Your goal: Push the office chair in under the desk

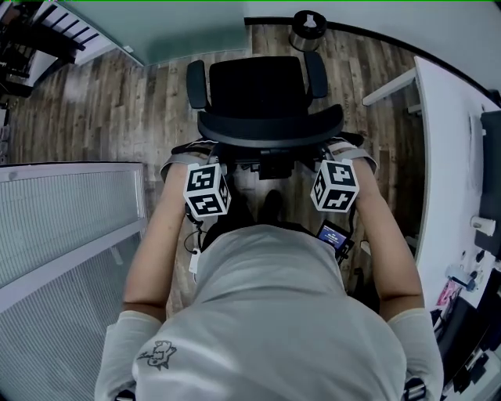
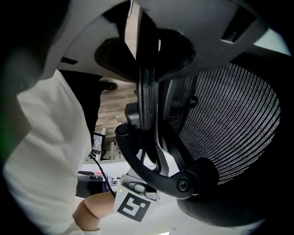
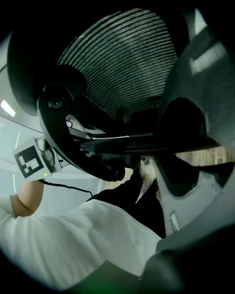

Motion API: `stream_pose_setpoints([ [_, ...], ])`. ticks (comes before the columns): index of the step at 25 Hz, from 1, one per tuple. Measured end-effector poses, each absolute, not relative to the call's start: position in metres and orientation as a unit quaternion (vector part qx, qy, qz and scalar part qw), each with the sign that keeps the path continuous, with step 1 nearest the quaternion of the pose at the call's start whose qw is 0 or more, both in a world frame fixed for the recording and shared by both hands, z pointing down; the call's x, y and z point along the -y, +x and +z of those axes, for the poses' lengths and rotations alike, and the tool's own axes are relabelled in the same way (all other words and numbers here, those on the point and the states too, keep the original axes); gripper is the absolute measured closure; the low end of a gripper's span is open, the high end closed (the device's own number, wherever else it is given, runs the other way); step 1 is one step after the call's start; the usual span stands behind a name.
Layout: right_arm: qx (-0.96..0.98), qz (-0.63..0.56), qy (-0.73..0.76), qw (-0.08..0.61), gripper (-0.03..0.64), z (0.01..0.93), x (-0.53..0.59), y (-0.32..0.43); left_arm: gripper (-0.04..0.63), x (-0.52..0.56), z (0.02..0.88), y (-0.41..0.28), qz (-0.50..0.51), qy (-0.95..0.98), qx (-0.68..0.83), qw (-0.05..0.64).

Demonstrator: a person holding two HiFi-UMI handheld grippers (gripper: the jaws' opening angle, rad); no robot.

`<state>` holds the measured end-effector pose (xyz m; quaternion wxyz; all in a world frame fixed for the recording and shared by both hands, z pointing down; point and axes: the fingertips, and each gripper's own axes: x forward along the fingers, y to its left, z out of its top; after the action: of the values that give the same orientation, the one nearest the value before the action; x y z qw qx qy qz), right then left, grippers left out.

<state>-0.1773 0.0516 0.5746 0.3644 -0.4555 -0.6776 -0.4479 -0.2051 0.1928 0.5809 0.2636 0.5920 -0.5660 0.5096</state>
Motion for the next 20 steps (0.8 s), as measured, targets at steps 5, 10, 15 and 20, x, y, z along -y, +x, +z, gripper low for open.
stream_pose_setpoints([
  [5,0.698,-0.43,-0.424,0.385,0.514,0.575,-0.028,-0.163,0.476,-0.166,0.582,-0.206,0.523,0.602,0.554,0.238],
  [10,0.717,-0.406,-0.392,0.41,0.515,0.573,0.0,-0.147,0.476,-0.133,0.581,-0.205,0.531,0.623,0.535,0.21],
  [15,0.738,-0.379,-0.351,0.435,0.514,0.573,0.028,-0.126,0.476,-0.096,0.58,-0.2,0.543,0.65,0.502,0.177],
  [20,0.756,-0.349,-0.306,0.462,0.514,0.575,0.051,-0.102,0.476,-0.063,0.582,-0.189,0.551,0.679,0.462,0.144],
])
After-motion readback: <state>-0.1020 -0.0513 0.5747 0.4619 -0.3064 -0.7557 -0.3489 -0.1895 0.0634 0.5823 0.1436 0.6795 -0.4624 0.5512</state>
